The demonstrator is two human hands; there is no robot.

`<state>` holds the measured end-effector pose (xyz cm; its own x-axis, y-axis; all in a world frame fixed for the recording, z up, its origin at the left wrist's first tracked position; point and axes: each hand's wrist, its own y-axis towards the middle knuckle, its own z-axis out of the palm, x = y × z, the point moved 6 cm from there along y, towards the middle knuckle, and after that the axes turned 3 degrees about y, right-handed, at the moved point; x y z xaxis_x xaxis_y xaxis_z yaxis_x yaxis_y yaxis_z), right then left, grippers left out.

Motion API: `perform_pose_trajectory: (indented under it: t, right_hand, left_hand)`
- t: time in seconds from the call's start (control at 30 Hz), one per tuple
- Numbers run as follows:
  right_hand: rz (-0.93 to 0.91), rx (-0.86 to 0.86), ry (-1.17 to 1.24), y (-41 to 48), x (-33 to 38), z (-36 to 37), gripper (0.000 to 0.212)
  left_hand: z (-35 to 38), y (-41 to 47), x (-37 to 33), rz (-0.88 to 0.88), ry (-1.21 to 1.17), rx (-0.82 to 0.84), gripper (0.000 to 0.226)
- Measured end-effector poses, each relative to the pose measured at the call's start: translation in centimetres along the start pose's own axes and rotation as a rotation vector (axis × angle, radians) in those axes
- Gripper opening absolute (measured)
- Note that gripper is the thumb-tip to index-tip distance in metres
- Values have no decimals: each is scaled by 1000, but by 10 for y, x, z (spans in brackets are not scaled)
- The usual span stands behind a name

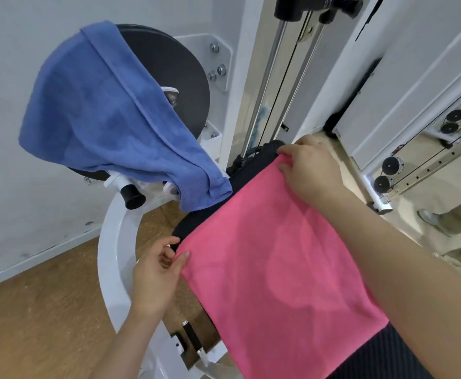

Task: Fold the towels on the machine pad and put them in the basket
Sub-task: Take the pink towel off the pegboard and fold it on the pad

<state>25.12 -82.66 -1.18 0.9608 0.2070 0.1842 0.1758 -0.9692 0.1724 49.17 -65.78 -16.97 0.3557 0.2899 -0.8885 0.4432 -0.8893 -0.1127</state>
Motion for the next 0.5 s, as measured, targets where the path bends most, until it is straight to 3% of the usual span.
perform_pose_trajectory:
  t: [0.27,0.4,0.5]
  right_hand:
    - [-13,31,39,1,3,-2,19]
    - [48,37,300,-10,-4,-28,21]
    - [101,95,546,-39,-12,-54,26]
  left_hand:
    - [-5,2,-12,96,77,50,18]
    - [-19,-3,-26,65,-232,126,17]
    - [-34,-12,-41,88,-285,180,20]
